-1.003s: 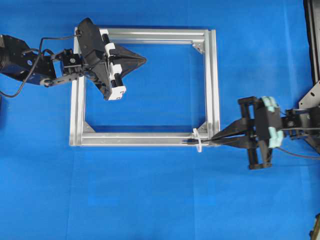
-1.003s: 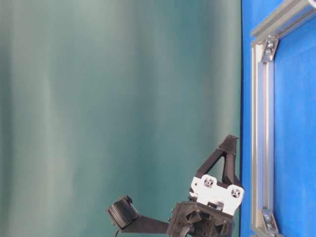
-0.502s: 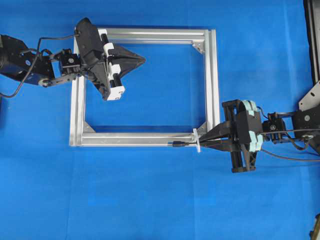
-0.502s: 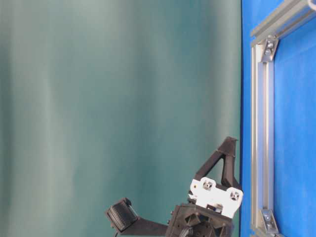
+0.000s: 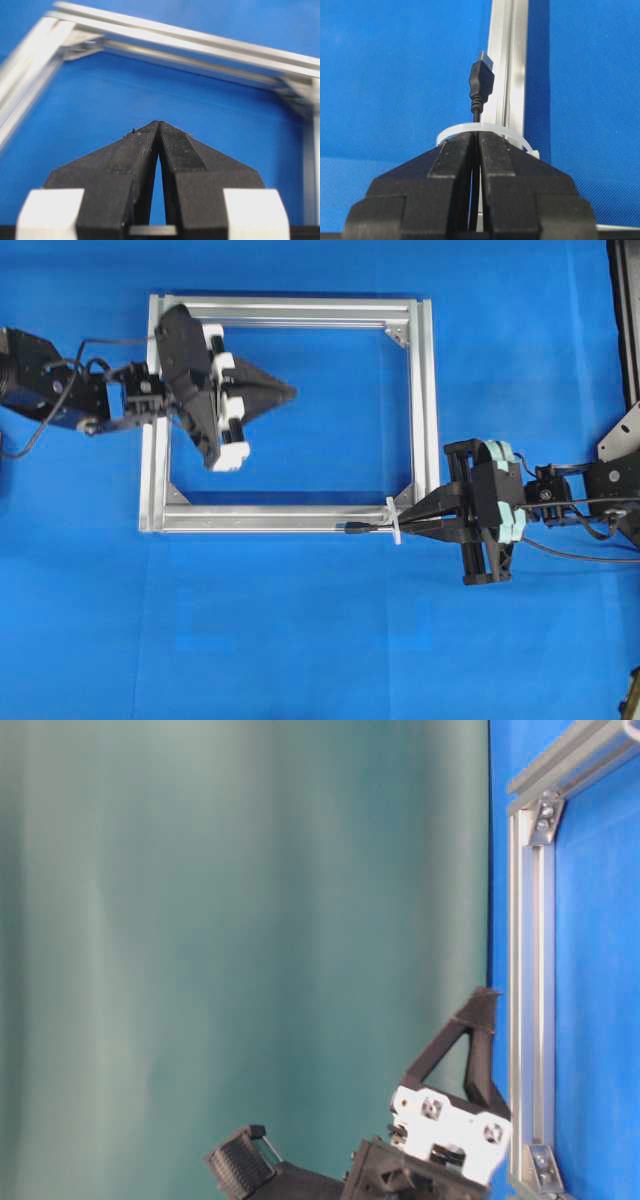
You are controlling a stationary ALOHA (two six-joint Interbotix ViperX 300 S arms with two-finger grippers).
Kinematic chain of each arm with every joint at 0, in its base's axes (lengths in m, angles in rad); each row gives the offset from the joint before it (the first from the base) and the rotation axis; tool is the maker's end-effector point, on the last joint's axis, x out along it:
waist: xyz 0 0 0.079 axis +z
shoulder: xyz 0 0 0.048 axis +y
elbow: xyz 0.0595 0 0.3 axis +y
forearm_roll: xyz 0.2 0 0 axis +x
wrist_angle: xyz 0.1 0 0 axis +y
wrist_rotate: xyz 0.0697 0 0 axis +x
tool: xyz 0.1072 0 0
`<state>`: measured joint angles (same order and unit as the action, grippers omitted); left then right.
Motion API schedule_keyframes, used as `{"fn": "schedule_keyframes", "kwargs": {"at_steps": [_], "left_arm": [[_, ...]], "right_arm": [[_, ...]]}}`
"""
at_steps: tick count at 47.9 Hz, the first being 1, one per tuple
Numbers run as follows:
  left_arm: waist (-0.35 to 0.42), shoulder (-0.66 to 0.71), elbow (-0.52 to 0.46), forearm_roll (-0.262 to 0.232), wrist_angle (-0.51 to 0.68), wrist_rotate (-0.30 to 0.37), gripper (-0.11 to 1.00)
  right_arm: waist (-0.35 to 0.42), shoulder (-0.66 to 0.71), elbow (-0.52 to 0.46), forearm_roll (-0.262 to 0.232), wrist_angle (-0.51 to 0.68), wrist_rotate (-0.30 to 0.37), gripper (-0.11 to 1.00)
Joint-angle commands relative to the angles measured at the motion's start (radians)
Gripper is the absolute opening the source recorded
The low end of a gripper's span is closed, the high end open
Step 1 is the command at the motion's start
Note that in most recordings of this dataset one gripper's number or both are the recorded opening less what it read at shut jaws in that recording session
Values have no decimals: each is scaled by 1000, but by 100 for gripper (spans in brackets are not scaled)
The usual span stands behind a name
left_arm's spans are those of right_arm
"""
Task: Insert the wire through the string loop located on the right side.
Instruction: 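Move the left gripper right along the bottom rail toward the loop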
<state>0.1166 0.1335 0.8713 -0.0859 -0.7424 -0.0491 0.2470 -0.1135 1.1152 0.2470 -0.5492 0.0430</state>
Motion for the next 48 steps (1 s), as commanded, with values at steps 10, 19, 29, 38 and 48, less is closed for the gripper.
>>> {"fn": "schedule_keyframes", "kwargs": {"at_steps": [10, 19, 29, 38, 48], "left_arm": [[-156, -32, -5, 3, -3, -38, 0], [-268, -32, -5, 3, -3, -64, 0], [-328, -32, -6, 2, -3, -67, 0], [-324, -25, -28, 2, 35, -67, 0], [-301, -2, -92, 3, 106, -54, 0]], "right_arm": [[-2, -8, -14, 2, -11, 0, -3], [-2, -8, -15, 2, -11, 0, -3], [-2, -8, -15, 3, -11, 0, -3], [-2, -8, -15, 2, -11, 0, -3], [-2, -8, -15, 3, -11, 0, -3]]}}
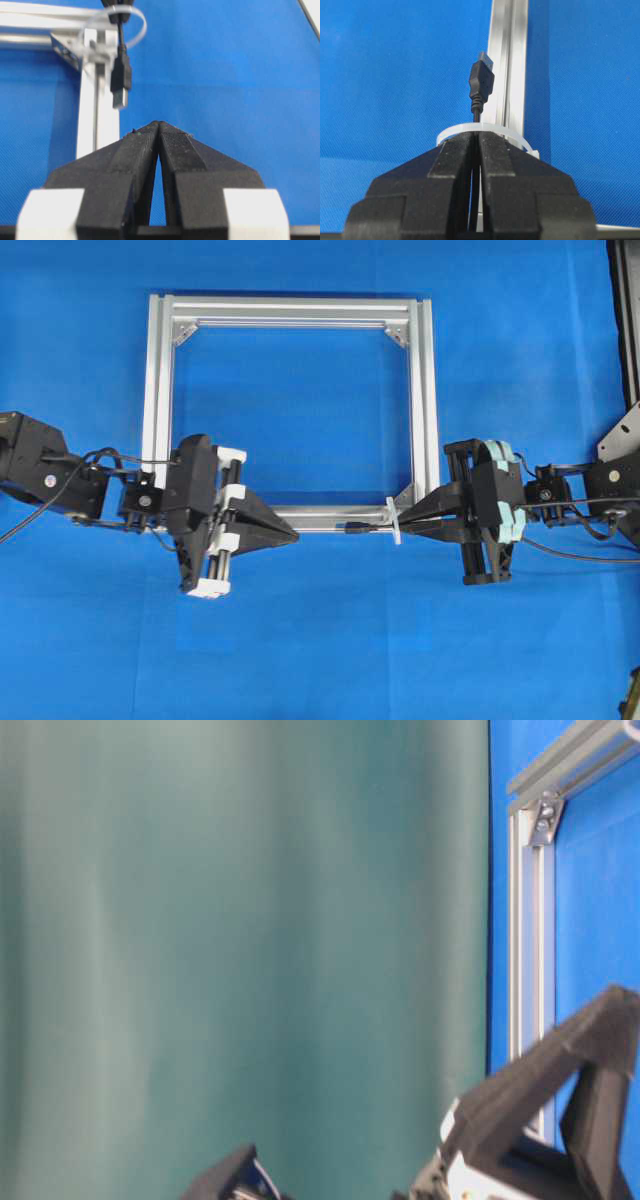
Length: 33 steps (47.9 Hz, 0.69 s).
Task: Insert the wire through the string loop located on the right side.
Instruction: 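Move the left gripper right along the bottom rail toward the loop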
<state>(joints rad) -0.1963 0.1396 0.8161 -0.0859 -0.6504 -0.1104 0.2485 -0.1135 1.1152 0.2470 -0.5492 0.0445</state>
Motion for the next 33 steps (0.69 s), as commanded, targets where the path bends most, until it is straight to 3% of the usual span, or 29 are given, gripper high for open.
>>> {"fn": "schedule_keyframes", "kwargs": {"at_steps": [1, 29, 33], "left_arm": [[14, -6, -44, 3, 21, 11, 0], [55, 94, -302, 6, 172, 57, 1], [55, 104, -325, 6, 202, 57, 10]], "right_arm": [[-3, -8, -15, 2, -11, -2, -3], [-3, -8, -15, 2, -9, -2, -3], [-3, -8, -15, 2, -11, -2, -3]]}}
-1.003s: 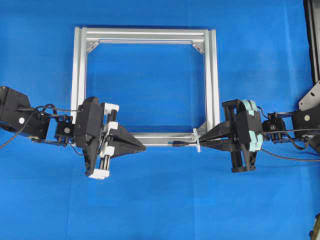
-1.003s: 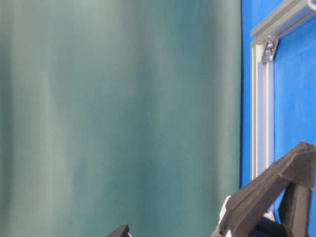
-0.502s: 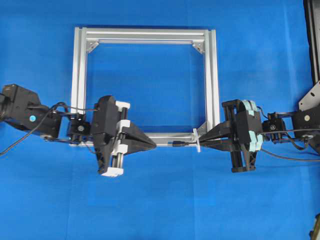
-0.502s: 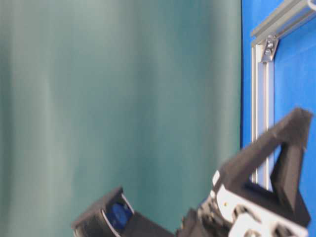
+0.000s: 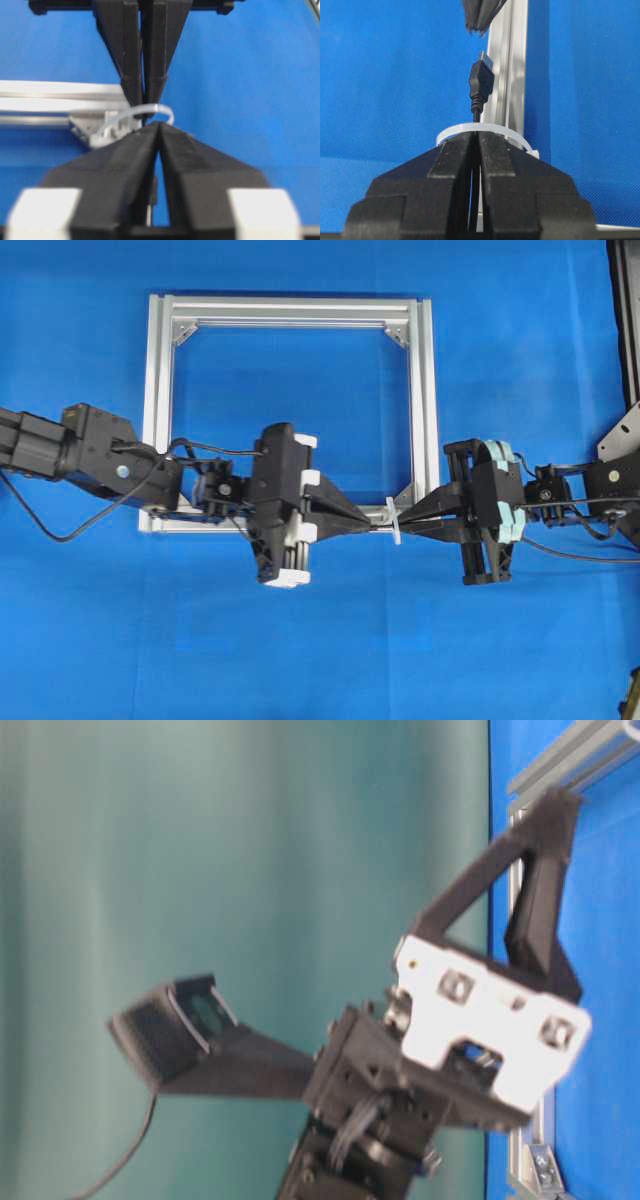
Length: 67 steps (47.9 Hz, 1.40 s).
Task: Insert the wire through the string loop located on the right side.
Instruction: 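Move the left gripper right along the bottom rail toward the loop, then close the left gripper on the USB plug emerging from the loop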
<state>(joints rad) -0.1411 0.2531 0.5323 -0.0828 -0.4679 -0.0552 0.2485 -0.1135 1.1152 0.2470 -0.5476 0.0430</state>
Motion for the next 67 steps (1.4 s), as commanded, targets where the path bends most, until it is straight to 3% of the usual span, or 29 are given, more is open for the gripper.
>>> {"fn": "schedule_keyframes", "kwargs": {"at_steps": [1, 12, 16, 48, 67], "left_arm": [[-2, -6, -46, 3, 28, 0, 15], [-12, 8, -86, 3, 67, -2, 79], [-9, 9, -89, 3, 66, -2, 91], [-5, 9, -87, 3, 67, -5, 88], [5, 80, -81, 3, 67, -6, 88]], "right_arm": [[-2, -8, -15, 2, -11, 0, -3], [-3, -8, -15, 2, -12, 0, -3], [-3, -8, -15, 2, -12, 0, -3], [-3, -8, -17, 2, -11, 0, -3], [-3, -6, -15, 2, -9, 0, -3]]}}
